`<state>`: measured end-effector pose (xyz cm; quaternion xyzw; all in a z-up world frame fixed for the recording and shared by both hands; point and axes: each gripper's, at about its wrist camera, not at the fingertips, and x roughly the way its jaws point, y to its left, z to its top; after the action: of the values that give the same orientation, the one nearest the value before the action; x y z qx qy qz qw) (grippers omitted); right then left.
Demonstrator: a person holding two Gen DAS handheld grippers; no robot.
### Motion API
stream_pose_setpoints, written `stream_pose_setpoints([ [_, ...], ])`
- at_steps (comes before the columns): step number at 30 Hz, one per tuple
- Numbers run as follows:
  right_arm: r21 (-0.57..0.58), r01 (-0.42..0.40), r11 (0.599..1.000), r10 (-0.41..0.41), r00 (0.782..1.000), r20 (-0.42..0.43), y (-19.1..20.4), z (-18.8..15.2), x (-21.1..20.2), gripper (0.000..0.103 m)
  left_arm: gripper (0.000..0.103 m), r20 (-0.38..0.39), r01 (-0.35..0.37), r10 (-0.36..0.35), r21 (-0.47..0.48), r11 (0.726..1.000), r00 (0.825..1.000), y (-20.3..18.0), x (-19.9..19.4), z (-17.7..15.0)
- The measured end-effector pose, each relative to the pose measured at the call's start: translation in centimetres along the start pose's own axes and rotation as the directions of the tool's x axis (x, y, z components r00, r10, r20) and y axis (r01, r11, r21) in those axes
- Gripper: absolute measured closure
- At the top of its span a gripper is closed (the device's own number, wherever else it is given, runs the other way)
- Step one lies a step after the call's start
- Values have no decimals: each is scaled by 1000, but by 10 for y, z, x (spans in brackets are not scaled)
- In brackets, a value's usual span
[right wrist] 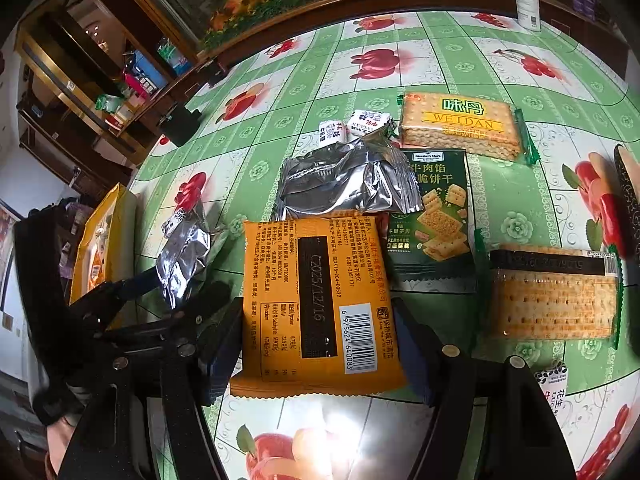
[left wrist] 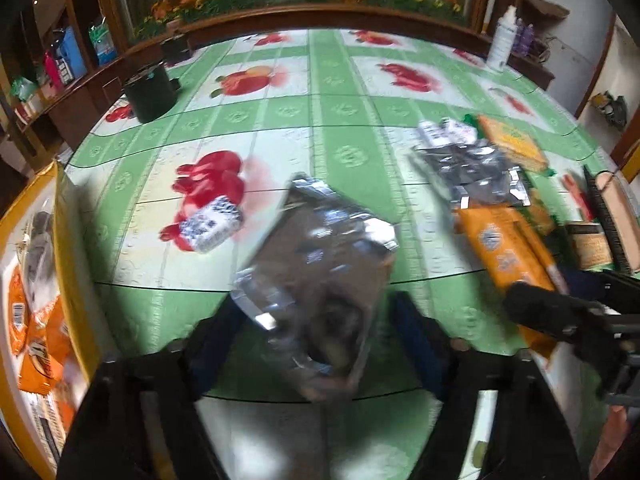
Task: Organize snacks
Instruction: 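Grasp the silver pack with the left gripper while the right grasps the orange biscuit pack, then carry the silver pack to the tray with the left while the right carries the orange pack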
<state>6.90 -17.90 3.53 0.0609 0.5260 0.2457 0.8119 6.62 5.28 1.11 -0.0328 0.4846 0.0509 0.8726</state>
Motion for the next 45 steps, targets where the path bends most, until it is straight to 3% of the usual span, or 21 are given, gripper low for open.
stream_pose_setpoints([
  [1,-7,3,1000,-3,1000,1,2,-1,0,29,46,1,-1,1,4,1000,1000,-3,-2,-2],
  [14,-33,0,999,-1,1000,-4,11,-3,4,29,45,47,22,-21,-1,1000,999,-30,-37,-58],
  [22,-64,27,998,-27,1000,3,16,-4,6,29,25,46,-4,3,9,1000,999,-29,-23,-42],
  [24,-67,31,997,-31,1000,4,16,-4,6,29,26,62,-1,0,7,1000,998,-28,-21,-41],
  [26,-69,33,997,-33,999,5,17,-5,6,29,43,94,-6,6,7,1000,996,-28,-24,-42],
  [37,-63,-44,997,46,999,18,24,-7,2,29,43,155,82,-67,-94,992,986,-4,-53,-60],
  [45,-162,-67,985,83,992,92,52,-16,-11,29,43,217,72,-40,-142,987,975,15,-85,-71],
])
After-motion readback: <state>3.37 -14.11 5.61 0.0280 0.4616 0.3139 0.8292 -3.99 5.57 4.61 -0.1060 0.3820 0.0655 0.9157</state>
